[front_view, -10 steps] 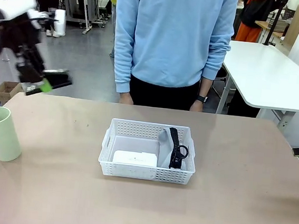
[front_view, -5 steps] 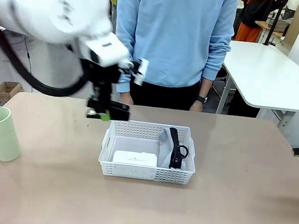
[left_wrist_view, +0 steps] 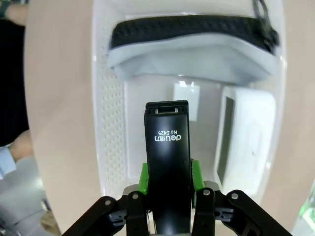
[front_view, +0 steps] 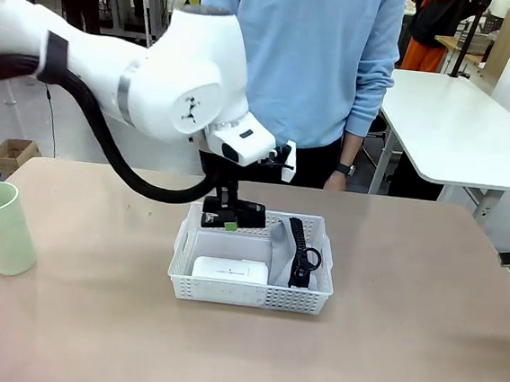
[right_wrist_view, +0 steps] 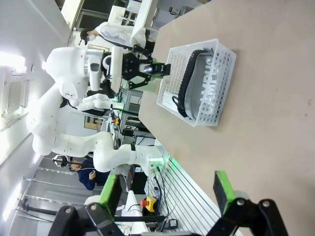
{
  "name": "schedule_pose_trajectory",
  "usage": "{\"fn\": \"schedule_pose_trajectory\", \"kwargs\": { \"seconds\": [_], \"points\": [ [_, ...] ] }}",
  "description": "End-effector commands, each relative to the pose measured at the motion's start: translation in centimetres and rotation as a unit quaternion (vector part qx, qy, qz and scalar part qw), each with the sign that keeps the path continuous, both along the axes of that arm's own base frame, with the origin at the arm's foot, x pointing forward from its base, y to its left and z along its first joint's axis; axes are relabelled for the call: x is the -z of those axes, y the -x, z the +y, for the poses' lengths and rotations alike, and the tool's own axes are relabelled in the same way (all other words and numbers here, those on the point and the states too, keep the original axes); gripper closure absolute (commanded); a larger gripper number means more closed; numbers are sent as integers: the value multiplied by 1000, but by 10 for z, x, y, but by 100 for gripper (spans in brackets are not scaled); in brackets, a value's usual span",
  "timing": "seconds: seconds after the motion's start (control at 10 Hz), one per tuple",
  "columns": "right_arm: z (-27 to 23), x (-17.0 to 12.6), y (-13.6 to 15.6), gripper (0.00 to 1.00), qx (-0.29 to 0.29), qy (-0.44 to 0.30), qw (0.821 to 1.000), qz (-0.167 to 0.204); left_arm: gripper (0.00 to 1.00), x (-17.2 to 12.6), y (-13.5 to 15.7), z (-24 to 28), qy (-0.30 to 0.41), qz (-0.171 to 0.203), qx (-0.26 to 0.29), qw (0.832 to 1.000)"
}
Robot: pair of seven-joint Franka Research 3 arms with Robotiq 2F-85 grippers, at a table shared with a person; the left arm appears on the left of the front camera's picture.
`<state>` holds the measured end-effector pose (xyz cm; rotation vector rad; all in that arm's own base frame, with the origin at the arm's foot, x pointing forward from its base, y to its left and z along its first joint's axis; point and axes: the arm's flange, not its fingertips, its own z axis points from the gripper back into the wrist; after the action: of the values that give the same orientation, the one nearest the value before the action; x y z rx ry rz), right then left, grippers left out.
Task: Efficiently arrange items inside the basket to fit them all.
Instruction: Pick up the Stapler and place it inside the Organizing basket.
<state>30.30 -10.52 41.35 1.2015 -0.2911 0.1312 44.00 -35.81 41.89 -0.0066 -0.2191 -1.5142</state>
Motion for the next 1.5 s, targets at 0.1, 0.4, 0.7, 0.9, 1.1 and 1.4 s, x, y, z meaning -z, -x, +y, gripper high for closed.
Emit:
{"fn": "schedule_pose_trajectory", "kwargs": {
  "seconds": [0.1,0.4,0.7,0.9,1.1,1.4],
  "points": [
    [-2,-1,1,0,-3,-3,1000,-9,63,18,-19,-19,-13,14,-82,996],
    [-2,-1,1,0,-3,-3,1000,-9,63,34,-22,-23,-2,50,-65,997],
    [-2,-1,1,0,-3,-3,1000,-9,63,63,-33,-19,10,70,-65,995],
    [-2,-1,1,0,-3,-3,1000,-9,63,68,-37,-16,2,80,-85,993],
    [-2,-1,1,0,-3,-3,1000,-9,63,75,-38,-13,-8,96,-90,991],
    [-2,-1,1,0,-3,-3,1000,-9,63,84,-37,-13,-24,98,-91,991]
  ]
}}
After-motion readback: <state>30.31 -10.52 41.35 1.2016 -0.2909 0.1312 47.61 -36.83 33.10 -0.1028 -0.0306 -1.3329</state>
